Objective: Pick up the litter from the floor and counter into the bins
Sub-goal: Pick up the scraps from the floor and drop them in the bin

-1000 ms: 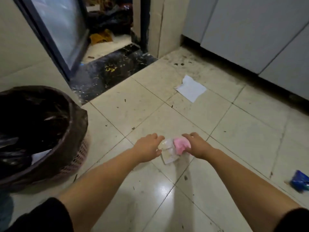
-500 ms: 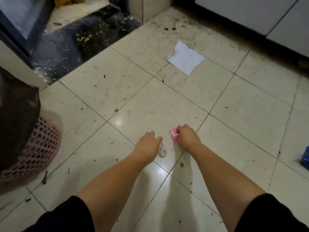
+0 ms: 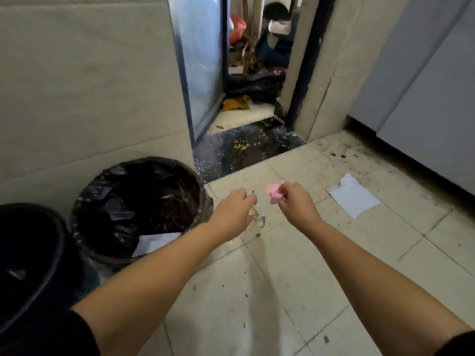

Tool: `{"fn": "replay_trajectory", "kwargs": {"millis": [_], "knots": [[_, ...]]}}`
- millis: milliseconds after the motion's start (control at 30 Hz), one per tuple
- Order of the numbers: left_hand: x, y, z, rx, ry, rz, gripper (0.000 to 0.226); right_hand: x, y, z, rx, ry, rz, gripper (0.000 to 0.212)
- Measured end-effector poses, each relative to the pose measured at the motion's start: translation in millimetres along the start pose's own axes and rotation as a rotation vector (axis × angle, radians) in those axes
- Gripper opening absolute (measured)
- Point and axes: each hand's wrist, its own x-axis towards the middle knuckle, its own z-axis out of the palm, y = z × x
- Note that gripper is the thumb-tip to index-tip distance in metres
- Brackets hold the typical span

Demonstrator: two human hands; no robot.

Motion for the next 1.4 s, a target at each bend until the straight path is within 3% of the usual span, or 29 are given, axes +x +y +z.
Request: {"fn": "replay_trajectory", "kwargs": {"millis": [133,233,400,567,667,733,800,900,967,1133,1267,1400], "knots": [[-19.4,-60.2,-79.3,0.038,0.178,-0.109,0.033,23.5,-111.9,-15.0,0.039,0.056,-0.241,0.01],[-49.8,-116.8,-102.1,0.111,0.173,-0.272,0.033,27.9,-175.1,2.2,0.037,-0.012,-0.362,0.012],[-91.7,-186.8,-82.9,0.208,-0.156,-0.518,0.036,30.7,-224.6,85.6,-0.072,-0.262,-0.36,0.021],[-96.6,-220.2,-34.0,0.208,-0.546,-0.574,0.047,33.8,-228.2,171.9,-0.272,-0.605,-0.24,0.037],[-91.9,-234.7,-10.7,0.223,-0.678,-0.568,0.051,39.6,-222.5,217.5,-0.403,-0.847,-0.154,0.042],[-89.7,-243.4,2.8,0.239,-0.773,-0.583,0.061,40.2,-218.7,231.1,-0.504,-1.006,-0.141,0.049],[-90.0,-249.2,9.9,0.238,-0.877,-0.587,0.08,36.5,-213.2,234.2,-0.513,-1.056,-0.121,0.052],[-85.7,-252.7,1.0,0.134,-0.9,-0.575,0.094,41.3,-209.5,224.1,-0.407,-1.016,-0.119,0.056],[-79.6,-251.0,-15.4,0.099,-0.862,-0.568,0.083,50.6,-218.7,205.7,-0.333,-0.98,-0.13,0.053],[-64.6,-223.0,-62.5,0.12,-0.588,-0.544,0.048,60.1,-235.7,136.3,-0.255,-0.562,-0.367,0.037],[-39.6,-156.5,-104.7,0.189,-0.309,-0.422,0.04,45.5,-199.4,60.2,-0.175,-0.208,-0.321,0.03],[-6.5,-60.9,-115.9,0.207,-0.197,-0.25,0.036,13.8,-109.4,-10.3,-0.153,-0.061,-0.148,0.032]]}}
